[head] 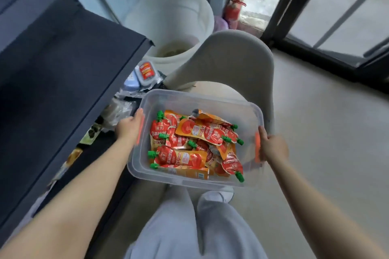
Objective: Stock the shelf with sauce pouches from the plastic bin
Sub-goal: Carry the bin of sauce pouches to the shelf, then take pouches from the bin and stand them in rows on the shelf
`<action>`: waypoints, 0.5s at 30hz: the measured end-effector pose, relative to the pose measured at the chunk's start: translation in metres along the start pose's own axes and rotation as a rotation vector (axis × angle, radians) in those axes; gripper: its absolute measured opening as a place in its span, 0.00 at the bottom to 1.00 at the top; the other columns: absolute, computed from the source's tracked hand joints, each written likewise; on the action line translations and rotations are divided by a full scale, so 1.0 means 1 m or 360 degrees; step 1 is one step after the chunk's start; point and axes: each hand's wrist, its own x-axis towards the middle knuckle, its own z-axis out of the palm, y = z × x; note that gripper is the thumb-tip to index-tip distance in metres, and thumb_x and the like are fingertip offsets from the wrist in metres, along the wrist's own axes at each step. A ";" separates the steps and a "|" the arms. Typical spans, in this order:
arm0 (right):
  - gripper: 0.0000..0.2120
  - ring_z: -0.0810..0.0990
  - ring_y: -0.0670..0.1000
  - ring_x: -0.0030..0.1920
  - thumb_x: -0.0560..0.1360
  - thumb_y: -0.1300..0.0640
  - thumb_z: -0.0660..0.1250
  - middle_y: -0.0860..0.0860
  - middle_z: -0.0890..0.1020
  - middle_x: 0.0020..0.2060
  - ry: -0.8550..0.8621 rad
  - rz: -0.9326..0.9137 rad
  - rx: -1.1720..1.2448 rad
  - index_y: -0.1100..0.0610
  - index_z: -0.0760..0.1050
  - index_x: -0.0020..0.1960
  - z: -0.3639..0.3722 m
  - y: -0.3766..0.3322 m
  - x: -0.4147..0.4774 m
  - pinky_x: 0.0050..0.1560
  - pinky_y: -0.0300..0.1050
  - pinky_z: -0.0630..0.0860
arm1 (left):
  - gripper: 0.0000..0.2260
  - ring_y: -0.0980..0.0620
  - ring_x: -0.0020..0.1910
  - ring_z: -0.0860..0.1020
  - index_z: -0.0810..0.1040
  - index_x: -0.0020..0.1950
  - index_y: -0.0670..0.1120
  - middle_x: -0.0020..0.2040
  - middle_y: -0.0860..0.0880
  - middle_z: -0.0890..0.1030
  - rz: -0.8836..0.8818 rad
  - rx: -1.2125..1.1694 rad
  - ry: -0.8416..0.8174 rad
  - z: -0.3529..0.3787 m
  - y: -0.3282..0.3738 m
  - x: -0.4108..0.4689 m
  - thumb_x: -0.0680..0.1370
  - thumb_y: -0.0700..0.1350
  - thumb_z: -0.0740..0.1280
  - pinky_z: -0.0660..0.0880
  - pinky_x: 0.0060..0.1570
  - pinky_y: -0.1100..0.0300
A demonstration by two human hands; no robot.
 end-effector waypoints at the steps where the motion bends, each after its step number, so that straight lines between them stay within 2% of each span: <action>1: 0.35 0.76 0.58 0.32 0.80 0.37 0.49 0.57 0.77 0.28 0.0022 0.0032 0.0024 0.60 0.73 0.27 0.006 0.001 0.005 0.29 0.44 0.64 | 0.25 0.43 0.40 0.79 0.77 0.37 0.45 0.37 0.45 0.80 0.0010 0.0021 -0.0028 0.009 0.007 0.013 0.77 0.66 0.59 0.74 0.43 0.53; 5: 0.33 0.73 0.59 0.36 0.81 0.39 0.49 0.57 0.75 0.32 0.0148 0.0198 0.0019 0.60 0.71 0.29 0.028 -0.003 0.020 0.32 0.47 0.63 | 0.25 0.50 0.32 0.74 0.76 0.40 0.44 0.35 0.47 0.76 0.0045 0.0173 -0.0219 0.046 0.032 0.064 0.79 0.64 0.57 0.66 0.31 0.59; 9: 0.34 0.76 0.61 0.43 0.81 0.37 0.46 0.61 0.79 0.42 0.0220 0.0420 -0.0032 0.63 0.79 0.44 0.050 -0.005 0.036 0.40 0.47 0.67 | 0.24 0.48 0.35 0.75 0.76 0.39 0.45 0.37 0.47 0.77 0.0139 0.0273 -0.0397 0.079 0.048 0.105 0.79 0.64 0.57 0.69 0.35 0.58; 12: 0.36 0.76 0.62 0.44 0.81 0.36 0.45 0.63 0.81 0.47 0.0270 0.0532 -0.0042 0.63 0.81 0.48 0.061 -0.003 0.043 0.41 0.48 0.69 | 0.25 0.48 0.34 0.74 0.76 0.40 0.43 0.36 0.47 0.76 0.0188 0.0326 -0.0466 0.098 0.062 0.121 0.79 0.63 0.57 0.68 0.32 0.58; 15: 0.37 0.78 0.64 0.49 0.81 0.36 0.45 0.64 0.81 0.48 0.0301 0.0606 -0.0058 0.64 0.81 0.50 0.063 -0.008 0.055 0.42 0.48 0.68 | 0.24 0.45 0.38 0.75 0.76 0.41 0.43 0.36 0.47 0.76 0.0252 0.0333 -0.0447 0.114 0.074 0.133 0.80 0.62 0.57 0.70 0.38 0.55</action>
